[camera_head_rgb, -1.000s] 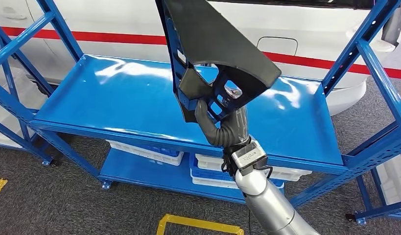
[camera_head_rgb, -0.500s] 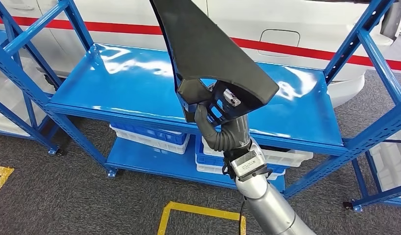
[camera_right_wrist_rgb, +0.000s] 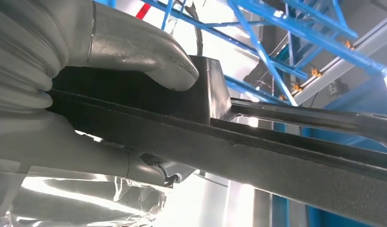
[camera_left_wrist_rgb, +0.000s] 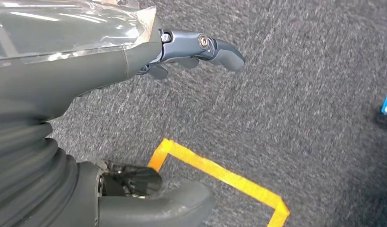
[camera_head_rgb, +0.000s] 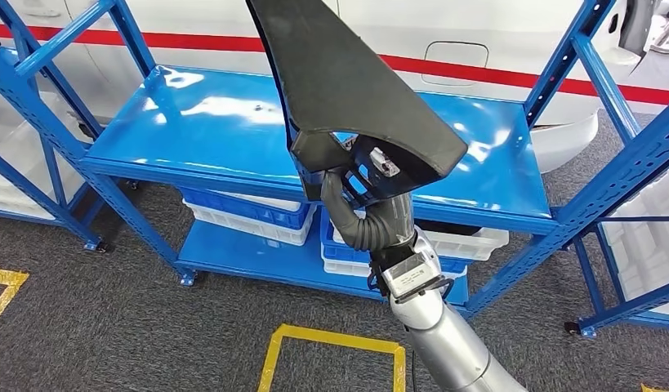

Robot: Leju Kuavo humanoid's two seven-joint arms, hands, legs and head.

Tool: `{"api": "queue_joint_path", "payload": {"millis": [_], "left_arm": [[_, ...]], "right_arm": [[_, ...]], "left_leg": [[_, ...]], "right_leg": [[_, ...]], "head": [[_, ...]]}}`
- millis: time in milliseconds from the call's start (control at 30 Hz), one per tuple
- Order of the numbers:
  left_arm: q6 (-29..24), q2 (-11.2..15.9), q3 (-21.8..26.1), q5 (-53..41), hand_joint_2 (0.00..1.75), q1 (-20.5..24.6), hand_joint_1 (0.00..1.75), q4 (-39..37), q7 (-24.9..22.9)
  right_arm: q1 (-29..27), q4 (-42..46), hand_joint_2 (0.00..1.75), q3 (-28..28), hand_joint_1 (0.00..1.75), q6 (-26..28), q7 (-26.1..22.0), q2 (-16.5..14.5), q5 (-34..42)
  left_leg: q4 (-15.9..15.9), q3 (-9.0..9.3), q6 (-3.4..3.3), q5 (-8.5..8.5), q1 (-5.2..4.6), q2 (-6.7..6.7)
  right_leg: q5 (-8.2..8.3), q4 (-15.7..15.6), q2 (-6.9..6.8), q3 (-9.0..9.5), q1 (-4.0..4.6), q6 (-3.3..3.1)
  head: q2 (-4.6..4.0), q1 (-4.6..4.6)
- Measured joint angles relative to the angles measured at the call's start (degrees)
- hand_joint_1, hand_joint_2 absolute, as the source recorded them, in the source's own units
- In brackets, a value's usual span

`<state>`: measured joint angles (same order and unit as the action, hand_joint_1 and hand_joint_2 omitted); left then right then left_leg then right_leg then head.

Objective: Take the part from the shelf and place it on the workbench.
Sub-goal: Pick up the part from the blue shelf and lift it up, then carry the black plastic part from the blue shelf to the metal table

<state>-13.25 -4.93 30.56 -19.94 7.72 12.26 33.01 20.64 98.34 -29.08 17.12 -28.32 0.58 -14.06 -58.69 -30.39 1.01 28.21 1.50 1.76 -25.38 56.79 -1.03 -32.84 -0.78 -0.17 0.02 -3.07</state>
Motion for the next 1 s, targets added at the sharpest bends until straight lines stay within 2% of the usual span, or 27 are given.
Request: {"api": "queue_joint_path", "payload": {"millis": [33,100,133,167,233,267,300,333,367,433,467,500,567,633,700,767,800,833,867,900,967,1000], "left_arm": [[-0.17,-0.01,0.02,-0.07,1.75,0.11,0.0,0.0,-0.02],[-0.34,0.01,0.07,-0.13,1.75,0.15,0.0,0.0,-0.08],[-0.38,-0.03,0.08,-0.19,1.75,0.14,0.0,0.0,-0.1],[-0.41,-0.05,0.1,-0.25,1.75,0.14,0.0,0.0,-0.15],[-0.45,-0.08,0.14,-0.39,1.75,0.14,0.0,0.0,-0.28],[-0.45,-0.04,0.17,-0.43,1.75,0.11,0.0,0.0,-0.37],[-0.41,-0.03,0.21,-0.47,1.75,0.08,0.0,0.0,-0.44],[-0.35,-0.02,0.23,-0.57,1.75,0.04,0.0,0.0,-0.49],[-0.27,-0.02,0.25,-0.68,1.75,0.01,0.0,0.0,-0.54],[-0.15,-0.03,0.25,-0.88,1.75,0.0,0.0,0.0,-0.59],[-0.12,-0.04,0.25,-0.94,1.75,0.01,0.0,0.0,-0.61],[-0.08,-0.03,0.25,-1.0,1.75,0.01,0.0,0.0,-0.62],[0.04,-0.01,0.25,-1.24,1.75,-0.08,0.0,0.0,-0.64],[0.34,0.13,0.22,-1.62,1.75,-0.26,0.0,0.0,-0.57],[0.72,0.3,0.1,-2.02,1.75,-0.26,0.0,0.0,-0.42],[0.96,0.39,-0.04,-2.25,1.75,-0.17,0.0,0.0,-0.33],[1.02,0.43,-0.07,-2.26,1.75,-0.17,0.0,0.0,-0.32],[1.06,0.46,-0.09,-2.28,1.75,-0.19,0.0,0.0,-0.32],[1.08,0.5,-0.11,-2.29,1.75,-0.2,0.0,0.0,-0.32],[1.07,0.56,-0.13,-2.32,1.75,-0.21,0.0,0.01,-0.32],[1.05,0.74,-0.16,-2.36,1.75,-0.13,0.0,0.01,-0.31],[1.04,0.81,-0.19,-2.37,1.75,-0.04,0.0,0.02,-0.3]], "right_arm": [[0.03,0.0,1.75,-0.03,1.75,-0.11,-0.16,-0.02,-0.21],[0.08,0.0,1.75,-0.15,1.75,-0.26,-0.3,-0.02,-0.4],[0.09,0.01,1.75,-0.23,1.75,-0.29,-0.32,-0.01,-0.41],[0.12,0.01,1.75,-0.29,1.75,-0.29,-0.33,0.0,-0.42],[0.09,0.02,1.75,-0.4,1.75,-0.31,-0.33,0.04,-0.48],[0.01,0.02,1.75,-0.45,1.75,-0.31,-0.31,0.06,-0.6],[-0.11,0.02,1.75,-0.5,1.75,-0.33,-0.21,0.07,-0.84],[-0.25,0.02,1.75,-0.54,1.75,-0.34,-0.1,0.05,-1.09],[-0.36,0.03,1.75,-0.57,1.75,-0.37,0.01,0.04,-1.34],[-0.47,0.14,1.75,-0.57,1.75,-0.43,0.13,0.0,-1.67],[-0.47,0.23,1.75,-0.57,1.75,-0.44,0.14,-0.01,-1.78],[-0.5,0.33,1.75,-0.56,1.75,-0.45,0.14,-0.01,-1.87],[-0.73,0.44,1.75,-0.54,1.75,-0.44,0.07,0.0,-1.98],[-1.05,0.51,1.75,-0.52,1.75,-0.39,-0.17,-0.01,-2.05],[-1.43,0.68,1.75,-0.52,1.75,-0.27,-0.59,-0.02,-2.2],[-2.09,0.85,1.75,-0.51,1.75,-0.13,-1.09,0.01,-2.28],[-2.47,0.89,1.75,-0.5,1.75,-0.08,-1.26,0.05,-2.26],[-2.82,0.89,1.75,-0.5,1.75,-0.03,-1.39,0.09,-2.23],[-3.08,0.89,1.75,-0.5,1.75,0.02,-1.46,0.14,-2.19],[-3.26,0.9,1.75,-0.49,1.75,0.08,-1.56,0.19,-2.15],[-3.46,0.94,1.75,-0.46,1.75,0.31,-2.05,0.28,-1.94],[-3.6,0.99,1.75,-0.4,1.75,0.51,-2.4,0.35,-1.73]], "left_leg": [[1.16,0.42,-0.41,0.23,-0.25,0.14],[1.59,-0.08,-1.58,-0.23,-0.48,-0.53],[1.8,-0.29,-2.22,-0.63,-0.51,-0.82],[2.01,-0.53,-2.84,-1.1,-0.5,-1.1],[2.18,-1.23,-3.67,-1.89,-0.62,-1.65],[2.16,-1.67,-3.87,-2.21,-0.73,-2.01],[2.14,-2.06,-3.94,-2.5,-0.85,-2.42],[2.11,-2.4,-3.93,-2.77,-0.96,-2.87],[2.09,-2.64,-3.85,-3.0,-1.04,-3.37],[2.02,-2.85,-3.6,-3.3,-1.11,-4.38],[1.91,-3.0,-3.4,-3.41,-1.24,-4.83],[1.8,-3.22,-3.13,-3.56,-1.31,-5.22],[1.68,-3.73,-2.47,-3.94,-1.35,-5.93],[1.43,-4.14,-1.88,-3.94,-1.14,-6.13],[-1.74,-5.63,-1.31,-1.69,-0.98,-4.45],[-9.22,-9.05,-0.63,2.33,-0.74,-2.56],[-12.67,-10.64,-0.33,3.68,-0.6,-2.28],[-14.87,-11.62,-0.08,4.21,-0.45,-2.09],[-14.53,-11.34,0.07,3.5,-0.31,-1.91],[-12.14,-9.99,0.13,1.98,-0.17,-1.6],[-3.98,-5.51,0.01,-1.45,-0.22,0.2],[-0.96,-3.96,-0.26,-2.35,-0.36,0.94]], "right_leg": [[0.21,0.05,-0.24,-0.14,0.15,0.33],[0.54,0.06,-0.83,-0.36,0.26,1.08],[0.25,0.48,-0.84,-0.72,0.22,1.35],[-0.7,1.89,-0.63,-1.46,0.2,1.39],[-4.27,8.34,0.12,-4.35,0.08,0.93],[-6.17,12.57,0.38,-6.04,0.07,0.68],[-7.41,15.79,0.51,-7.23,0.07,0.66],[-7.8,17.06,0.61,-7.43,0.08,0.82],[-7.27,15.88,0.74,-6.38,0.1,1.12],[-4.69,8.04,1.7,-1.59,0.12,1.62],[-3.66,4.04,2.51,0.68,0.22,1.63],[-3.03,1.27,3.17,2.16,0.28,1.5],[-2.78,-0.29,3.51,2.84,0.5,1.08],[-2.38,-0.47,2.69,2.83,0.04,0.51],[-2.03,-0.76,1.66,2.93,-0.47,-0.27],[-1.95,-0.77,0.57,2.82,-0.35,-0.66],[-1.95,-0.75,0.03,2.73,-0.28,-0.67],[-1.96,-0.72,-0.53,2.66,-0.26,-0.66],[-1.97,-0.69,-1.04,2.64,-0.26,-0.65],[-1.98,-0.67,-1.52,2.66,-0.26,-0.63],[-2.12,-0.59,-2.32,2.73,-0.02,-0.41],[-2.2,-0.54,-2.66,2.7,0.23,-0.21]], "head": [[0.0,-0.03],[0.0,-0.15],[0.0,-0.16],[0.0,-0.21],[0.0,-0.28],[0.0,-0.3],[0.0,-0.31],[0.0,-0.31],[0.0,-0.31],[0.0,-0.32],[0.0,-0.31],[0.0,-0.3],[0.0,-0.27],[0.0,-0.27],[0.0,-0.11],[0.0,0.07],[0.0,0.06],[0.0,0.07],[0.0,0.07],[0.0,0.07],[0.0,0.09],[0.0,0.04]]}}
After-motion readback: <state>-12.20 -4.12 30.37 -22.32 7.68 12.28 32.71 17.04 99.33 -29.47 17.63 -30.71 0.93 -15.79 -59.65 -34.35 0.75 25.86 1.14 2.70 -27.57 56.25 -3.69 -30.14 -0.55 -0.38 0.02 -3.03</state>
